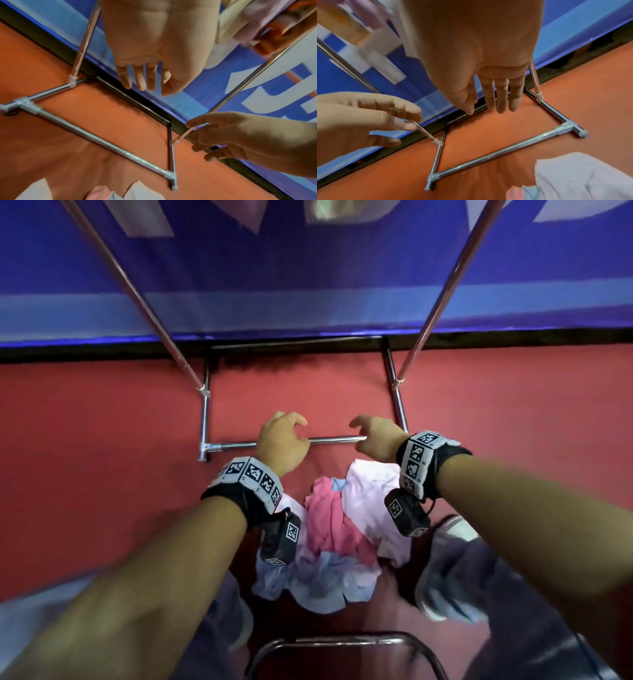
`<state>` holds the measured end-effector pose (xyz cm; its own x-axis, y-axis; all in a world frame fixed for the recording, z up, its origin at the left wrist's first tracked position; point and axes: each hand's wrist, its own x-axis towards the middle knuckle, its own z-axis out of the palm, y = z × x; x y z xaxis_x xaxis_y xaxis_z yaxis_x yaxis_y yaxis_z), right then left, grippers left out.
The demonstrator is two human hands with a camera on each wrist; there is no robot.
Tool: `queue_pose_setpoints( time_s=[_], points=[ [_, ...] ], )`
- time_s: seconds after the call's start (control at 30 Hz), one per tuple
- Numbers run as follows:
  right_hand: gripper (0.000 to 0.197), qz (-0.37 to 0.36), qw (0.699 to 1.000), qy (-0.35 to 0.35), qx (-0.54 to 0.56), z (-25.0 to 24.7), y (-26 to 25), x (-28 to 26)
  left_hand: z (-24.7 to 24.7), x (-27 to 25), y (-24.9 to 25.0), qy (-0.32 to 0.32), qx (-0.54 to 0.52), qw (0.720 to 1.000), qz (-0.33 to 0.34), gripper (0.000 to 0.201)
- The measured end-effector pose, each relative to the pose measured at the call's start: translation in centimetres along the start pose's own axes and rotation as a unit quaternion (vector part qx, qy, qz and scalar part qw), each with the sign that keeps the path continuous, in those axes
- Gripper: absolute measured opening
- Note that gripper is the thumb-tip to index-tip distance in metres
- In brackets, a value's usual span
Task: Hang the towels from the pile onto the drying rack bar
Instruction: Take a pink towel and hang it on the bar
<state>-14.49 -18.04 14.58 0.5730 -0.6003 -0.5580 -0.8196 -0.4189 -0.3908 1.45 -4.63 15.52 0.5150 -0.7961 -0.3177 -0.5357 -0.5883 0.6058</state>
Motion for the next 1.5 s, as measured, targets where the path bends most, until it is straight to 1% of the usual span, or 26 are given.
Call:
queue_pose_setpoints(
  time_s=[0.1, 0.23, 0.33, 0.47, 0.5, 0.57, 0.6, 0.67, 0.73, 0.77, 0.8, 0.83, 0.87, 0.9, 0.93, 0.97, 1.03, 1.1, 1.13, 1.17, 1.2, 1.23, 1.27, 1.33, 1.4, 1.5],
  points=[
    [0.049, 0.032, 0.999, -0.042, 0.004, 3.2, 2.1, 1.9, 3.3, 1.4, -2.3, -0.016, 0.0, 0.999, -0.032, 0.032],
    [0.048, 0.058, 0.993, -0.098, -0.032, 7.8, 5.8, 4.2, 8.3, 2.6, -4.9, -0.07, -0.004, 0.995, -0.075, 0.032],
    [0.047, 0.083, 0.987, -0.126, -0.055, 10.7, 8.3, 5.3, 11.6, 3.4, -6.2, -0.104, 0.008, 0.991, -0.083, 0.032],
    [0.049, 0.101, 0.972, -0.196, -0.076, 14.3, 11.0, 6.7, 15.0, 3.7, -6.9, -0.124, -0.007, 0.988, -0.093, 0.024],
    [0.052, 0.092, 0.968, -0.213, -0.091, 15.2, 11.8, 7.0, 15.7, 3.4, -6.8, -0.121, -0.015, 0.989, -0.086, 0.024],
    [0.055, 0.072, 0.962, -0.244, -0.102, 16.6, 12.8, 7.5, 16.9, 2.7, -6.8, -0.108, -0.03, 0.992, -0.065, 0.032],
    [0.056, 0.063, 0.954, -0.263, -0.13, 17.0, 12.9, 7.4, 17.3, 2.3, -6.8, -0.106, -0.039, 0.992, -0.062, 0.033],
    [0.053, 0.051, 0.941, -0.299, -0.152, 17.6, 13.0, 7.0, 17.8, 1.6, -6.9, -0.115, -0.057, 0.988, -0.088, 0.035],
    [0.044, 0.043, 0.929, -0.322, -0.176, 17.8, 12.8, 6.2, 17.9, 1.3, -6.8, -0.129, -0.063, 0.983, -0.117, 0.042],
    [0.043, 0.021, 0.929, -0.323, -0.18, 18.5, 13.4, 6.3, 17.8, 1.2, -6.7, -0.133, -0.065, 0.981, -0.125, 0.042],
    [0.043, 0.007, 0.927, -0.32, -0.195, 17.9, 13.4, 5.9, 17.8, 1.3, -6.7, -0.135, -0.064, 0.98, -0.13, 0.04],
    [0.042, 0.022, 0.931, -0.309, -0.194, 18.1, 13.8, 6.3, 17.8, 1.3, -6.4, -0.139, -0.06, 0.979, -0.135, 0.035],
    [0.041, 0.066, 0.935, -0.304, -0.17, 17.7, 13.9, 6.3, 17.7, 1.4, -6.3, -0.139, -0.058, 0.98, -0.134, 0.029],
    [0.041, 0.088, 0.941, -0.286, -0.159, 17.8, 14.3, 6.7, 17.7, 1.5, -6.1, -0.139, -0.059, 0.98, -0.13, 0.027],
    [0.04, 0.109, 0.946, -0.273, -0.139, 16.7, 13.5, 6.2, 17.8, 1.5, -6.0, -0.135, -0.066, 0.982, -0.118, 0.028],
    [0.04, 0.113, 0.96, -0.237, -0.094, 16.1, 13.3, 6.3, 17.8, 1.5, -5.9, -0.131, -0.073, 0.983, -0.108, 0.033],
    [0.036, 0.145, 0.974, -0.175, -0.005, 14.5, 12.3, 5.5, 17.8, 1.1, -5.4, -0.119, -0.08, 0.987, -0.073, 0.039],
    [0.026, 0.137, 0.98, -0.133, 0.056, 13.4, 11.4, 4.6, 17.5, 0.7, -4.7, -0.117, -0.071, 0.989, -0.047, 0.044],
    [0.021, 0.139, 0.981, -0.112, 0.081, 13.3, 11.7, 4.4, 17.2, 0.6, -4.4, -0.119, -0.07, 0.989, -0.046, 0.043],
    [0.014, 0.157, 0.975, -0.105, 0.121, 13.2, 12.1, 4.4, 16.9, 0.4, -4.0, -0.12, -0.069, 0.989, -0.056, 0.04],
    [0.011, 0.195, 0.957, -0.129, 0.17, 12.6, 12.2, 4.2, 16.6, 0.3, -3.8, -0.121, -0.068, 0.988, -0.066, 0.033],
    [0.011, 0.219, 0.94, -0.15, 0.216, 12.0, 12.1, 4.0, 16.2, 0.2, -3.5, -0.126, -0.065, 0.987, -0.079, 0.025],
    [0.013, 0.224, 0.932, -0.15, 0.242, 11.2, 11.9, 3.8, 15.9, 0.1, -3.3, -0.129, -0.063, 0.986, -0.087, 0.021],
    [0.017, 0.201, 0.931, -0.142, 0.27, 9.5, 10.6, 3.1, 14.9, -0.4, -2.9, -0.138, -0.057, 0.985, -0.091, 0.026],
    [0.016, 0.172, 0.936, -0.12, 0.282, 7.7, 8.8, 2.2, 13.6, -1.1, -2.3, -0.137, -0.062, 0.985, -0.087, 0.033],
    [0.017, 0.157, 0.921, -0.067, 0.351, 4.9, 5.9, 0.2, 11.7, -2.4, -1.0, -0.125, -0.09, 0.984, -0.092, 0.034]
  ],
)
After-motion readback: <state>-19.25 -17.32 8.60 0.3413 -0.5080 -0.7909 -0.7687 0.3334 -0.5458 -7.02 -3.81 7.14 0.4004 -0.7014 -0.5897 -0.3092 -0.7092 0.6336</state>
